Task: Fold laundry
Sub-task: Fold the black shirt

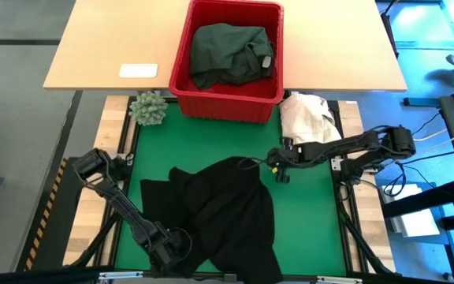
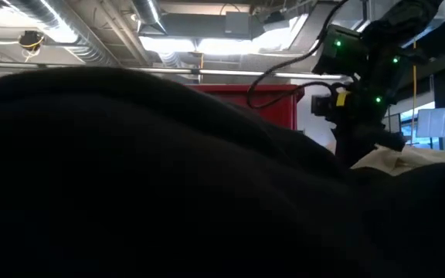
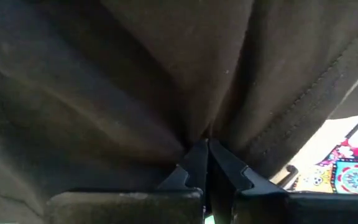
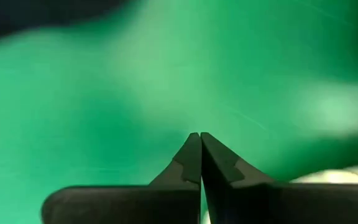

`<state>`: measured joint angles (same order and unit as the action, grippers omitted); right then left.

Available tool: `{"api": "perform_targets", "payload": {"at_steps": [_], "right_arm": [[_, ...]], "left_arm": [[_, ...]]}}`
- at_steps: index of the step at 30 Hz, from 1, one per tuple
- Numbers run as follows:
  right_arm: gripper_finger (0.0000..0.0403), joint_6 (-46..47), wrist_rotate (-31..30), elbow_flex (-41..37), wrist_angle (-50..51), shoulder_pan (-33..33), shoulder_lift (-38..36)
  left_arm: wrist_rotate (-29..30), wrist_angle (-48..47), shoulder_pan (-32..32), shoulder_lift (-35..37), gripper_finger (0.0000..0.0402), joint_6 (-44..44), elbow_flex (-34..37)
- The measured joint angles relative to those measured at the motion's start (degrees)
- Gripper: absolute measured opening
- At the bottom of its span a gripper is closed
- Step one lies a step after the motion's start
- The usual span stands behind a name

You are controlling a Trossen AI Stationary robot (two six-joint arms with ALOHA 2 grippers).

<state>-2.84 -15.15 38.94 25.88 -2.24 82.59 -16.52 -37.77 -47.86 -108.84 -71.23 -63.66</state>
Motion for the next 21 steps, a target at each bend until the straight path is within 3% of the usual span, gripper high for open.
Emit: {"api": "perform_targets", "payload": {"at_steps": [9,21], "right_arm": [[0.0000,0.03,12.98,0.56,-15.79,4.22,0.07],[0.0000,1.41,15.77,0.54,-20.12,10.28,4.78]], "left_arm": [[1.59,-0.60,0.50,0.03,0.0000,1.32,0.04],[3.51,-0.62,1.01,0.09,0.0000,3.86,0.08]]}}
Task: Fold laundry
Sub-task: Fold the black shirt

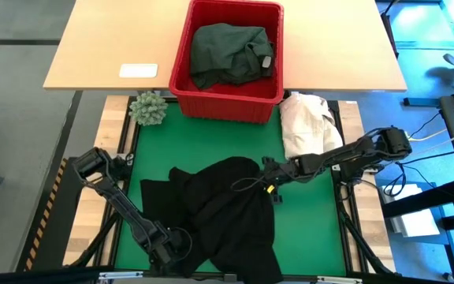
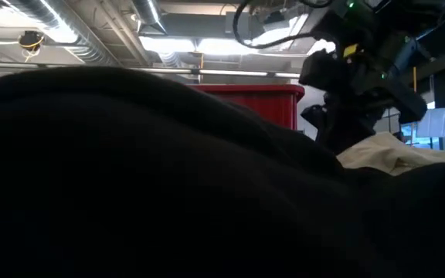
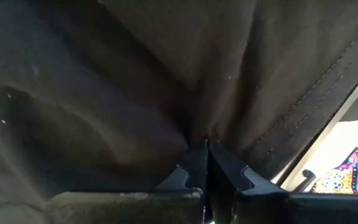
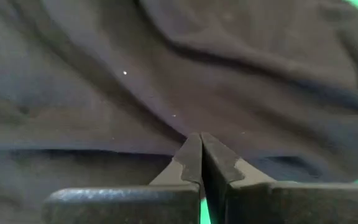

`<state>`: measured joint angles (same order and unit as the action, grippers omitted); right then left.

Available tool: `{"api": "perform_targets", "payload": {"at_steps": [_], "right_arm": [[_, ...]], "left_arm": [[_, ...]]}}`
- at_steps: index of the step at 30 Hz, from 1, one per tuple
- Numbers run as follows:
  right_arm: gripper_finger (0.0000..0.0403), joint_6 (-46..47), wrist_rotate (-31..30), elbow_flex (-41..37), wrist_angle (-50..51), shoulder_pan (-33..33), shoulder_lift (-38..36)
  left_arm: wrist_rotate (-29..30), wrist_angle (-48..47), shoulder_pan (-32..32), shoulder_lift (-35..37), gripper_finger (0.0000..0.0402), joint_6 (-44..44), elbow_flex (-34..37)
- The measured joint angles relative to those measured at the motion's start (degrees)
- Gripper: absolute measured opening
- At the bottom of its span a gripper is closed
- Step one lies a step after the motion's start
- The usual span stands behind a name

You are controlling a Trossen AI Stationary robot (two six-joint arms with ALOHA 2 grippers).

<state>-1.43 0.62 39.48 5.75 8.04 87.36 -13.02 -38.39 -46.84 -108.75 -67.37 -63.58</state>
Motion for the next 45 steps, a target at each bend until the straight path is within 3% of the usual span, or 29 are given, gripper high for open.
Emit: {"api": "perform_targets", "payload": {"at_steps": [8,17,27,36,40,45], "right_arm": [[0.0000,1.30,-5.36,0.19,0.10,-0.99,5.63],[0.0000,4.06,-18.39,0.15,14.70,-3.48,3.06],[0.0000,7.01,-26.00,-0.20,30.05,-6.89,-0.39],[0.0000,8.65,-29.09,-0.15,34.46,-9.26,-0.95],[0.0000,8.57,-28.76,-0.11,34.47,-9.19,-1.20],[0.0000,8.83,-26.58,0.32,35.06,-9.17,-4.64]], "left_arm": [[1.23,0.33,0.93,0.04,0.0000,0.47,0.01],[-0.71,0.35,0.63,0.02,0.0000,0.45,0.03],[-5.12,-0.18,0.05,-0.14,0.0000,0.43,0.09],[-12.46,-12.28,-0.42,-0.36,0.0000,0.45,0.30],[-10.71,-14.16,-0.46,0.18,0.0000,1.81,0.36],[-2.40,-13.98,-0.44,4.36,0.0000,1.17,0.40]]}}
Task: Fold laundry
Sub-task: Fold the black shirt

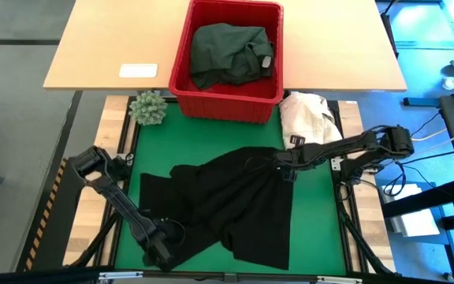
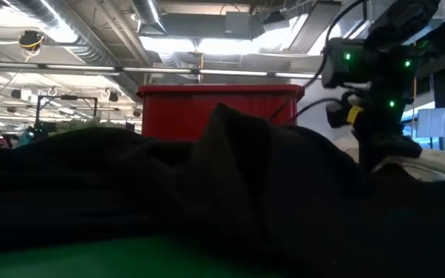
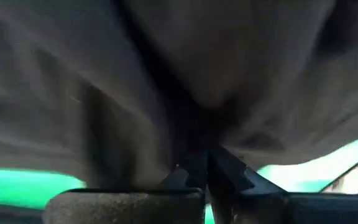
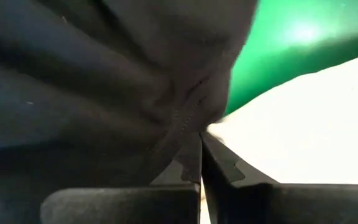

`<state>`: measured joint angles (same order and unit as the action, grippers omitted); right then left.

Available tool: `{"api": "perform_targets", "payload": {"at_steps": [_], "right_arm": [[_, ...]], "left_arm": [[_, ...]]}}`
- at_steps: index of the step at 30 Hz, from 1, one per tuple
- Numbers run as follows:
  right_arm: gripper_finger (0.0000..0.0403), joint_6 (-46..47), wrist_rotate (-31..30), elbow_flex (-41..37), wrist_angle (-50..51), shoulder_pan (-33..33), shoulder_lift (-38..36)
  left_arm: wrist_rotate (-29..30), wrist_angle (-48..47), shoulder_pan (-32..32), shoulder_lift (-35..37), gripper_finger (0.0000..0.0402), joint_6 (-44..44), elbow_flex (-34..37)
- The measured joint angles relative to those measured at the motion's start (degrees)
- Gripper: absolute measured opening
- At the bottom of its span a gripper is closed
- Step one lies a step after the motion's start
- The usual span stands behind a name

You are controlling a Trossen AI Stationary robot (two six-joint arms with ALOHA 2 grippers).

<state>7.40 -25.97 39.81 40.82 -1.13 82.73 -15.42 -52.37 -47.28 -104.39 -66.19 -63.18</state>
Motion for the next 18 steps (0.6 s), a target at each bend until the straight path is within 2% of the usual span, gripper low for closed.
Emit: {"api": "perform_targets", "payload": {"at_steps": [5,11,15,18], "right_arm": [[0.0000,-0.11,1.61,1.21,-1.71,2.52,-6.24],[0.0000,-0.16,10.77,1.38,-13.05,8.55,-9.55],[0.0000,-0.16,14.09,1.42,-19.48,12.52,-7.41],[0.0000,-0.04,14.83,1.41,-20.89,14.33,-4.69]], "left_arm": [[12.29,0.70,-0.55,5.96,0.0000,-3.69,-0.06],[29.20,8.82,-1.16,7.70,0.0000,-1.69,-0.13],[33.52,18.80,-1.13,5.45,0.0000,2.76,-0.26],[34.28,22.22,-1.12,3.05,0.0000,4.41,-0.28]]}}
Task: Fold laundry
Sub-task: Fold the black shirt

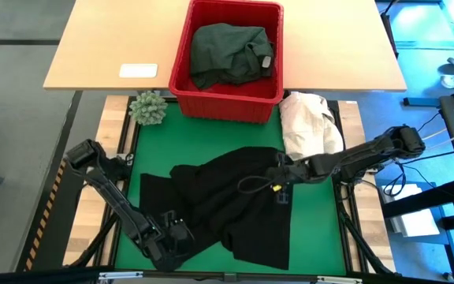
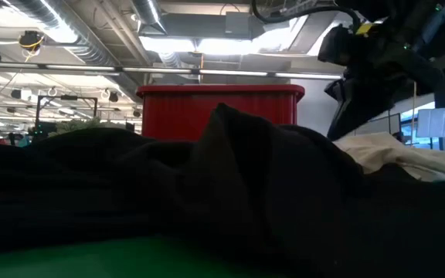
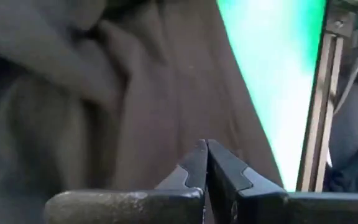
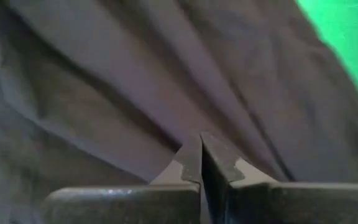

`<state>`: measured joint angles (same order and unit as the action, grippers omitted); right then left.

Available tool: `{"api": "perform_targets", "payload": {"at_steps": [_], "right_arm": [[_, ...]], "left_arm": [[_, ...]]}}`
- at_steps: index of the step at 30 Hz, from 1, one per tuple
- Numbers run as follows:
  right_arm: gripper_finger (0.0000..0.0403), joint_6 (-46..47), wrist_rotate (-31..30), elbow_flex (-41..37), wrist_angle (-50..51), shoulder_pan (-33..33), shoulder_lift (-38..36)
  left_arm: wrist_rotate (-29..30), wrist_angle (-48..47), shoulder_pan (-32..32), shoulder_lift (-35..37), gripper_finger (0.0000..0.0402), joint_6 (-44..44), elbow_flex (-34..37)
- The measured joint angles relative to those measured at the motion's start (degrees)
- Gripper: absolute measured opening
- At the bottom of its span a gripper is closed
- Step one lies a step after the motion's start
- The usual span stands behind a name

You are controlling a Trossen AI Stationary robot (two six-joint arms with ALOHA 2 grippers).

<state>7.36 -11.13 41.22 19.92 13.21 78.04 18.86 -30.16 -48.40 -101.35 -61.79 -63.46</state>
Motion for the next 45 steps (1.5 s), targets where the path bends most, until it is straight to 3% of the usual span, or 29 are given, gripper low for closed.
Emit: {"api": "perform_targets", "payload": {"at_steps": [11,18,24,29,32,34,38,45], "right_arm": [[0.0000,-0.08,-1.69,0.28,5.73,-0.95,11.78],[0.0000,-0.16,-8.53,0.17,17.51,-4.41,12.20],[0.0000,-0.22,-9.71,-0.05,23.41,-7.19,10.92],[0.0000,-1.90,-7.19,-0.13,27.19,-7.24,9.34],[0.0000,-5.89,-0.18,0.40,30.14,-7.27,9.07],[0.0000,-7.63,3.61,0.83,30.86,-7.27,8.98],[0.0000,-7.68,7.91,1.76,32.02,-7.26,8.94],[0.0000,-7.66,14.04,5.03,29.22,-7.18,7.42]], "left_arm": [[-10.51,-0.26,-0.11,-5.78,0.0000,-2.43,-0.20],[-20.14,-0.74,-0.92,-5.76,0.0000,-2.66,-0.28],[-28.18,-0.56,-0.90,-5.87,0.0000,-4.17,-0.17],[-35.05,0.95,-0.97,-6.12,0.0000,-6.01,-0.01],[-44.42,0.49,-1.14,-6.23,0.0000,-11.22,0.11],[-47.31,0.53,-1.25,-6.17,0.0000,-12.95,0.13],[-40.85,2.01,-1.62,-4.33,0.0000,-11.08,0.13],[-16.55,1.64,-1.68,3.63,0.0000,-3.81,0.07]]}}
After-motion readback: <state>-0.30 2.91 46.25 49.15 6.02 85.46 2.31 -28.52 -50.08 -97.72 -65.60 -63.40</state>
